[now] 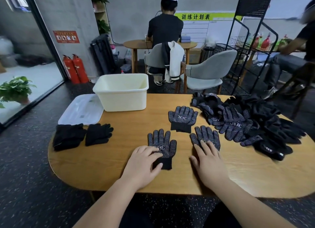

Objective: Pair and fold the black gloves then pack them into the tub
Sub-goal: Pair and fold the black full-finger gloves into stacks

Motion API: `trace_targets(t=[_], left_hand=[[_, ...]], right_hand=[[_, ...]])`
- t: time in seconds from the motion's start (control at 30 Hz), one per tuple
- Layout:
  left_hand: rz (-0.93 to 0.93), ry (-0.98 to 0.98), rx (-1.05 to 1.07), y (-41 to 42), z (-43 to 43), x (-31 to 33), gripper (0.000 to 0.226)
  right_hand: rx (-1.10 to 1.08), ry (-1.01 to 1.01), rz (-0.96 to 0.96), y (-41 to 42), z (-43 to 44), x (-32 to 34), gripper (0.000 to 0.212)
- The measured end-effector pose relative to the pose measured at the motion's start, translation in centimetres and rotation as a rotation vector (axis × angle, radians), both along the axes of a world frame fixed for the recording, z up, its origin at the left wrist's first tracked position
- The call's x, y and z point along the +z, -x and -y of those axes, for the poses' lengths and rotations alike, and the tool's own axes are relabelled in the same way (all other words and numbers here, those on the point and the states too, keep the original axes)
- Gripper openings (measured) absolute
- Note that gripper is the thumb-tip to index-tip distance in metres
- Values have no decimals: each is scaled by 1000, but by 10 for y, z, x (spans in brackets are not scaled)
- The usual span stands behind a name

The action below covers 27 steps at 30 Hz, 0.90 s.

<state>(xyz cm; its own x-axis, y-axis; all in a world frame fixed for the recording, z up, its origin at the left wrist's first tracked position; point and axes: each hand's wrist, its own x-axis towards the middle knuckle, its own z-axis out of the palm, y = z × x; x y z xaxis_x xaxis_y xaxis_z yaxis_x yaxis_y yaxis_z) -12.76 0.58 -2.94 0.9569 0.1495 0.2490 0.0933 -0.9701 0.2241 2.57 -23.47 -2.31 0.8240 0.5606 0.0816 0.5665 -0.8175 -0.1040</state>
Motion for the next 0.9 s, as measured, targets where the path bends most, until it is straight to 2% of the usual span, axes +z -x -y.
trace_targets(t=[0.1,0.2,0.27,0.4,0.5,0.6,0.73,0.9], left_hand=[[-22,6,15,3,6,4,46],[24,8,46,5,13,7,40],[20,43,116,0,22,11,46],[-196,143,237,-27,43,15,64],[-318,37,238,-36,50,6,74],[-343,-45,235,-38,47,1,77],[-337,-70,212,-37,44,0,73],[-367,-38,202,-28,46,4,65]], right_hand=[[9,34,-6,16,7,4,77],[49,-12,72,33,4,10,58],[44,-71,87,27,-2,13,51],[1,26,-45,-2,-17,7,63],[3,58,-128,2,-24,-5,69],[0,42,-129,22,-28,-11,76],[-13,36,-146,38,-32,-8,68],[4,5,-186,37,-33,-2,69]])
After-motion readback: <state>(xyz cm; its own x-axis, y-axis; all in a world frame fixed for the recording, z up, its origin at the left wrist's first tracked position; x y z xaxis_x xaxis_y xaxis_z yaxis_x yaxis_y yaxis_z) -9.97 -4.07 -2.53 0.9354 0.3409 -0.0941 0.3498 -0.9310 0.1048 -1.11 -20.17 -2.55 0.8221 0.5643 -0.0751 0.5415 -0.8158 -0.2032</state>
